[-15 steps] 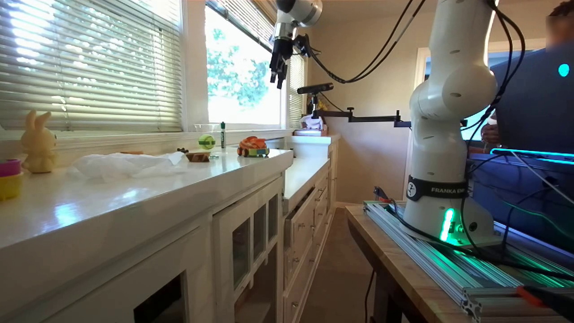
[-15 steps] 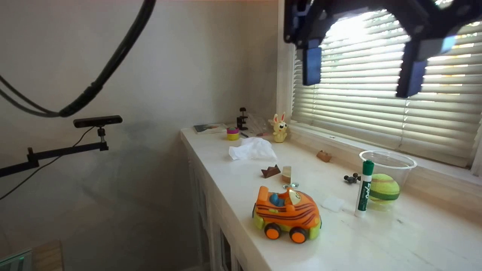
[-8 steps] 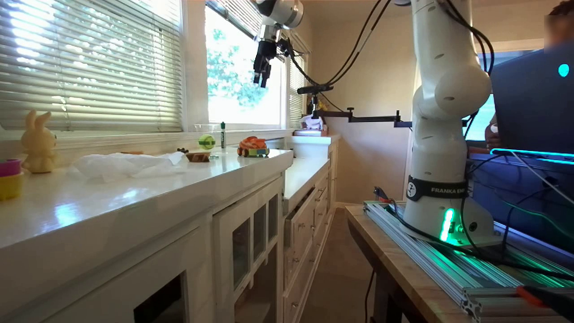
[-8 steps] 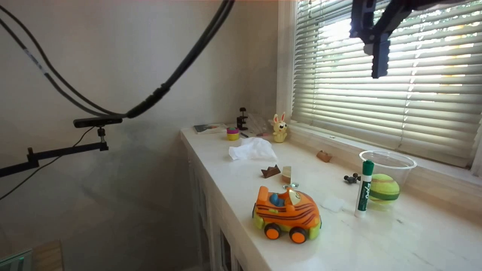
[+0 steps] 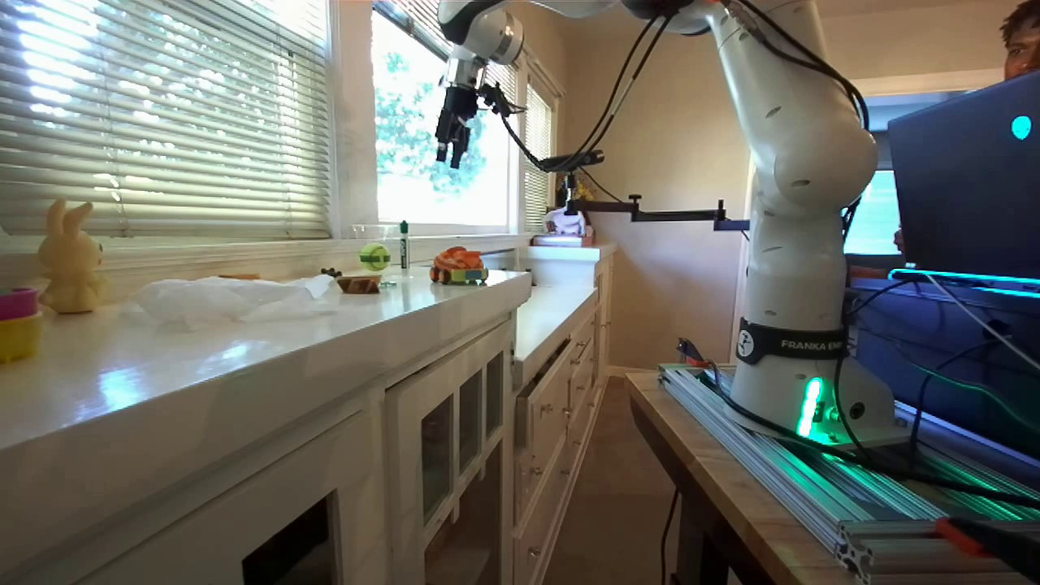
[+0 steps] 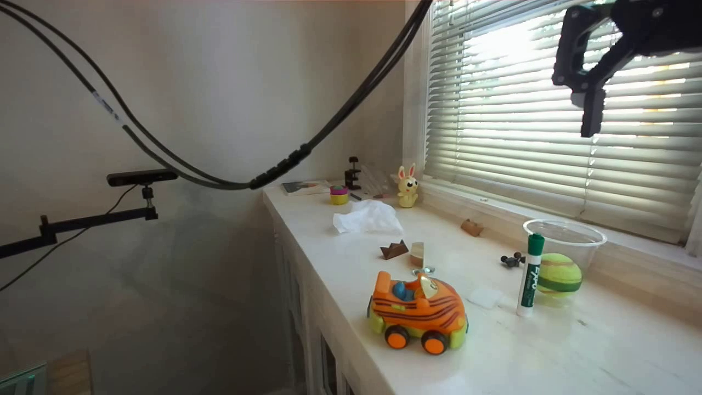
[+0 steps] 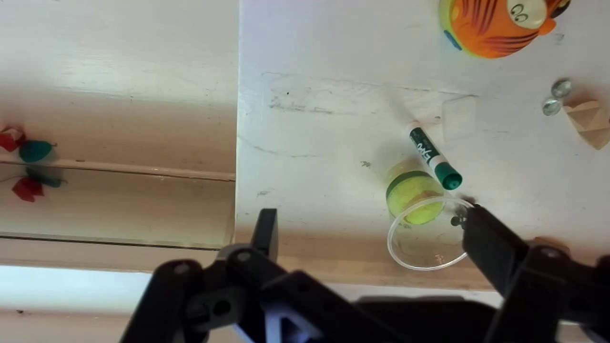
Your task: Remove the ball from the cup
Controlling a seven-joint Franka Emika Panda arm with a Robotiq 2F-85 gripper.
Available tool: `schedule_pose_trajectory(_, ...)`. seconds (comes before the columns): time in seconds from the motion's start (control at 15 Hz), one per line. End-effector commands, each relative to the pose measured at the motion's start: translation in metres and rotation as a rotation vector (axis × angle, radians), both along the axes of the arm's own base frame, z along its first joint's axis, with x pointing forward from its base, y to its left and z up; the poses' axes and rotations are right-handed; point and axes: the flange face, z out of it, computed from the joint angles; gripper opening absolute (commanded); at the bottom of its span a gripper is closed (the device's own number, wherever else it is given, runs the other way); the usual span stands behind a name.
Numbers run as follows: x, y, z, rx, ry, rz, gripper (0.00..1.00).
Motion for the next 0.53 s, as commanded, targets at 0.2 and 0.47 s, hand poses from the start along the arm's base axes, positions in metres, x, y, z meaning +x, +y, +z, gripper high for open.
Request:
schedule_pose_trajectory(0.2, 0.007, -0.009, -0.003, -0.045, -0.019, 0.008, 1.00)
schedule_pose_trajectory(0.47, 0.029, -0.020, 0.008, -0.116, -0.108, 0.042, 1.00)
